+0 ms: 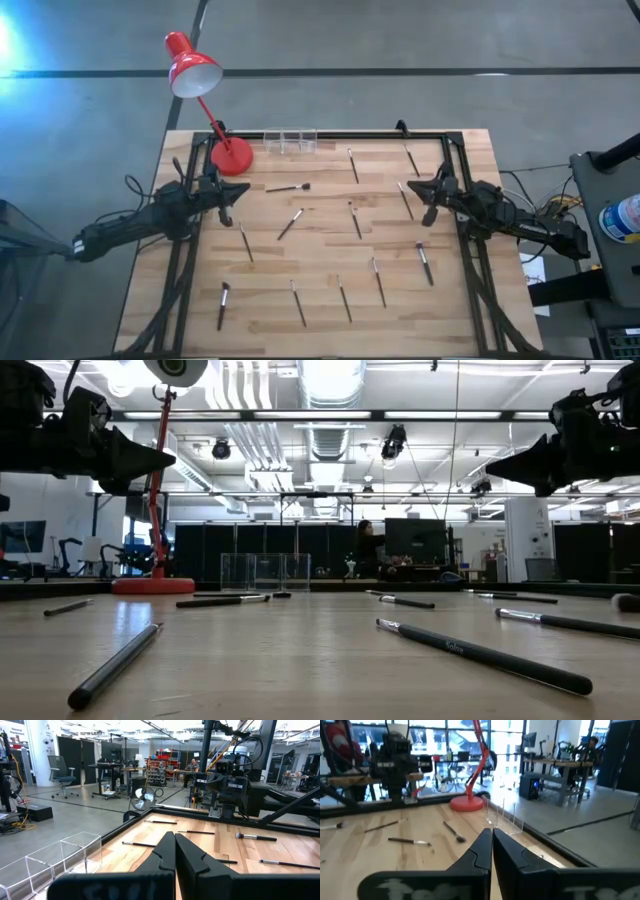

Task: Pick & Place Makeup Supplies
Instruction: Put the makeup brush into the transparent organizer

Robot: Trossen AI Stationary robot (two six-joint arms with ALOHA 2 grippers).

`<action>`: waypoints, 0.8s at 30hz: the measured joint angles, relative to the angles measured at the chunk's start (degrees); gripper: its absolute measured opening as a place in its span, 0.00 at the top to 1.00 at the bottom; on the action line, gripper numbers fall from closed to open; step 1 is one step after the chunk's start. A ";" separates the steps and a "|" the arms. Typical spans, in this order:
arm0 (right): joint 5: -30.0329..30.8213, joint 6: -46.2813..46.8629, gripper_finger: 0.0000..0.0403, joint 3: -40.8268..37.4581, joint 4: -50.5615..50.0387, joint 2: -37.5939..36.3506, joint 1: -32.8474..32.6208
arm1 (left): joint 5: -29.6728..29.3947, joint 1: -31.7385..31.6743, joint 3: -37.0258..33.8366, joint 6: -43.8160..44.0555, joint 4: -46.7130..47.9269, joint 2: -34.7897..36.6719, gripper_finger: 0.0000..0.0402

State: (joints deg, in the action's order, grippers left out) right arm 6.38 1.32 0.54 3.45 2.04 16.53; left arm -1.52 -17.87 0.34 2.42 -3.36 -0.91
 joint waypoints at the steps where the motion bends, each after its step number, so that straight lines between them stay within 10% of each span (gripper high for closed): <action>1: 0.08 0.04 0.98 0.00 0.92 0.00 0.00 | -0.02 -0.02 0.00 0.00 -0.02 0.02 1.00; 14: 1.36 6.78 0.98 0.00 10.00 1.05 -0.04 | -0.01 -0.02 0.00 -0.01 0.00 0.01 1.00; 24: 10.09 17.47 0.98 0.00 8.72 18.63 -0.03 | 0.00 0.00 0.00 0.00 -0.02 0.00 1.00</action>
State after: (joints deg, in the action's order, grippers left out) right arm 16.47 18.80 0.54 12.17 20.67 16.50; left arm -1.52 -17.87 0.34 2.42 -3.37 -0.90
